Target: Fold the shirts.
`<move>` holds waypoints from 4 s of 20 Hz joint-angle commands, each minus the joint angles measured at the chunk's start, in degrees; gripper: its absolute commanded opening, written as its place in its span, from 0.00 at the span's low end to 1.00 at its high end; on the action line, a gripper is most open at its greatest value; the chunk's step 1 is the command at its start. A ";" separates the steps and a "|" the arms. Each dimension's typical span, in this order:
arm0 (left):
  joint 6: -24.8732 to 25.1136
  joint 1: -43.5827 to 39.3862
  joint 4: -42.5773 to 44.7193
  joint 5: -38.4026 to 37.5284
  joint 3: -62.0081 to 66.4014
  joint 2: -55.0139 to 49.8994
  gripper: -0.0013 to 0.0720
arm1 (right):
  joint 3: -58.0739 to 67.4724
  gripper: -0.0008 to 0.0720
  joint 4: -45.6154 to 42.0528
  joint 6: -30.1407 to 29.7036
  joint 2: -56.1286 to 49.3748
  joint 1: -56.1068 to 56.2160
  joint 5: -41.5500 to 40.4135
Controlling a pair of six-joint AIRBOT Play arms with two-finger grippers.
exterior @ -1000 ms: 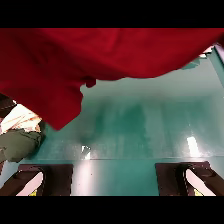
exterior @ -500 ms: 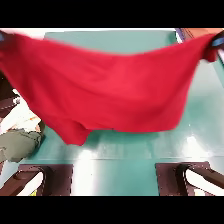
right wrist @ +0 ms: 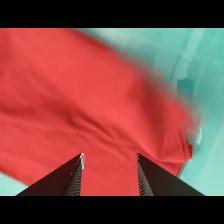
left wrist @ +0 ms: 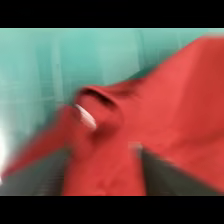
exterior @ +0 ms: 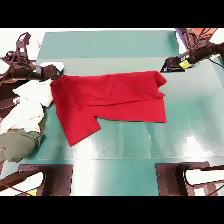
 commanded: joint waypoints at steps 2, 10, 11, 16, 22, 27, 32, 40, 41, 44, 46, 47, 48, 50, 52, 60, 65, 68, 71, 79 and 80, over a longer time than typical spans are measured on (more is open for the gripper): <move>-2.43 4.44 1.18 -4.63 3.21 -3.78 0.77 | 1.66 0.54 0.15 -0.15 -0.04 -3.08 4.66; -2.23 11.80 4.22 -10.99 -19.26 -2.62 0.77 | -21.99 0.54 5.97 -2.82 16.11 -4.90 0.13; -2.23 11.80 4.17 -9.44 -21.49 -2.62 0.77 | -23.91 0.54 8.44 -3.50 17.07 -4.90 -0.70; -2.03 11.50 1.62 -3.21 -27.19 -2.71 0.77 | -29.29 0.54 13.46 -3.98 18.51 -4.90 -3.58; -0.26 10.38 -7.21 1.90 -28.61 -2.69 0.41 | -29.92 0.54 12.94 -4.00 18.51 -5.79 -3.13; 0.46 10.38 -6.86 -0.57 -24.55 -1.53 0.05 | -41.13 0.54 8.00 -3.93 21.40 -14.49 -2.84; 1.33 10.38 -6.88 -2.16 -22.05 2.75 0.05 | -57.24 0.73 4.76 -3.63 22.18 -27.50 -4.39; 1.22 10.38 -6.88 -3.52 -22.05 2.91 0.05 | -63.67 0.61 24.72 -10.08 12.57 -19.04 -19.15; 1.22 10.36 -6.88 -3.63 -22.05 2.91 0.05 | -62.27 0.59 25.27 -10.08 11.23 -16.68 -20.04; 1.09 10.38 -6.93 -4.35 -21.92 3.23 0.05 | -58.05 0.27 25.07 -10.23 9.01 -10.69 -20.94; 0.98 10.38 -6.91 -5.62 -20.85 5.18 0.05 | -55.34 0.04 24.94 -12.87 10.49 -8.39 -20.11; 0.94 10.38 -6.88 -6.03 -19.47 7.37 0.05 | -53.66 0.04 24.92 -13.33 12.35 -8.24 -19.21; 0.59 10.38 -6.91 -6.36 -17.49 9.81 0.05 | -51.04 0.04 24.92 -13.51 14.93 -8.28 -17.79; 0.37 10.38 -7.02 -8.22 -10.32 15.47 0.05 | -43.58 0.03 24.02 -13.53 21.16 -9.75 -14.32; -0.83 10.38 -7.04 -9.75 0.11 20.79 0.05 | -33.66 0.03 23.50 -13.51 27.69 -12.15 -11.65; -5.84 10.38 -5.33 -9.31 48.41 26.10 0.05 | 5.77 0.03 23.43 -10.67 40.61 -25.62 -8.13; -7.08 10.38 -5.60 -8.37 52.09 25.49 0.05 | 19.02 0.03 23.45 -5.33 37.11 -32.37 -0.63; -8.28 10.38 -7.54 -11.04 43.50 23.08 0.05 | 16.65 0.03 23.56 -3.30 33.11 -31.85 2.16; -8.17 10.36 -9.92 -16.76 32.39 17.27 0.05 | 7.48 0.03 19.26 -3.30 27.91 -26.18 4.66; -1.81 2.95 -7.76 -13.90 9.03 -7.32 0.05 | -12.13 0.03 2.60 -3.13 5.66 -8.76 0.46; -1.84 2.71 -7.96 -10.54 9.11 -10.58 0.05 | -11.67 0.03 2.64 -2.40 2.86 -8.46 -1.27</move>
